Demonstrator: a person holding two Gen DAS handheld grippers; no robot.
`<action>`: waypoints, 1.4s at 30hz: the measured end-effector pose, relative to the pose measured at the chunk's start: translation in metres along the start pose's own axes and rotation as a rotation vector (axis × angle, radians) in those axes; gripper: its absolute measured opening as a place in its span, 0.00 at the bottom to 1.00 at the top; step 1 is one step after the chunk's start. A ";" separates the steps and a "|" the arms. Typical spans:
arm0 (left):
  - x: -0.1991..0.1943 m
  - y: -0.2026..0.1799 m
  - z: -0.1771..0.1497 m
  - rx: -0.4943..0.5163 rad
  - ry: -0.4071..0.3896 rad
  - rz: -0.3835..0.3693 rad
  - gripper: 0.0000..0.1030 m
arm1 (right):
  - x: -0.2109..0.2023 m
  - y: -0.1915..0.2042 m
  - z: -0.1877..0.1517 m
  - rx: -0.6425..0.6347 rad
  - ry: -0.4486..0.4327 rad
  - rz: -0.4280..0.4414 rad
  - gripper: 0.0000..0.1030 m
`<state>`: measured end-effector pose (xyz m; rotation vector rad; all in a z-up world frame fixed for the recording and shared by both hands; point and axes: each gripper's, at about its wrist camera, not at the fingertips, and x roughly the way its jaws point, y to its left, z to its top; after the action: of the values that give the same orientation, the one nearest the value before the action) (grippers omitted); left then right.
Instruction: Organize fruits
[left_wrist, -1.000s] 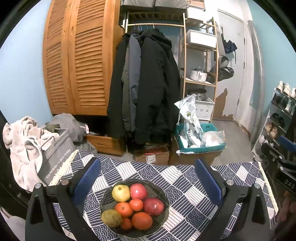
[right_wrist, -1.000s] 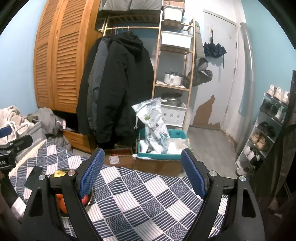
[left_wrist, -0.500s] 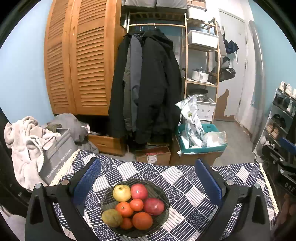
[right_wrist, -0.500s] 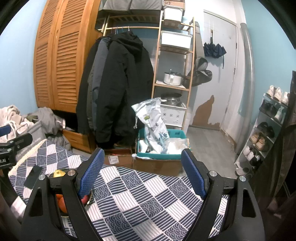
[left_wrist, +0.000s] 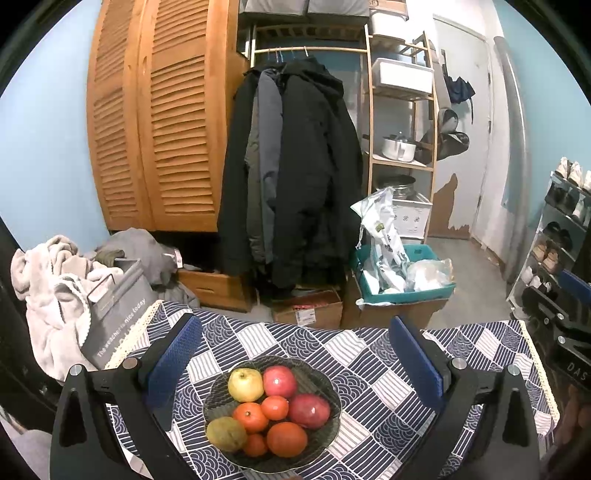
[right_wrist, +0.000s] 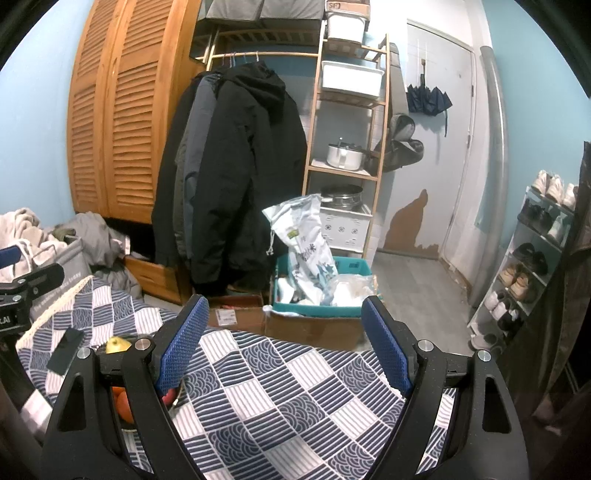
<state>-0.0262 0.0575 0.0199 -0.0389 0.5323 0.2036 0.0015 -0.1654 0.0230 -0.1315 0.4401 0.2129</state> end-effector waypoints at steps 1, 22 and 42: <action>0.000 -0.001 0.000 0.003 0.000 0.006 0.99 | 0.000 0.000 0.000 0.000 0.000 -0.001 0.81; -0.001 -0.001 0.003 0.001 -0.001 0.007 0.99 | 0.000 -0.001 0.000 -0.001 0.000 -0.001 0.81; 0.000 -0.008 -0.002 0.006 0.001 -0.006 0.99 | 0.000 -0.001 0.001 -0.003 0.000 -0.002 0.81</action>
<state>-0.0253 0.0496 0.0183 -0.0346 0.5338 0.1961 0.0017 -0.1664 0.0237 -0.1346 0.4400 0.2116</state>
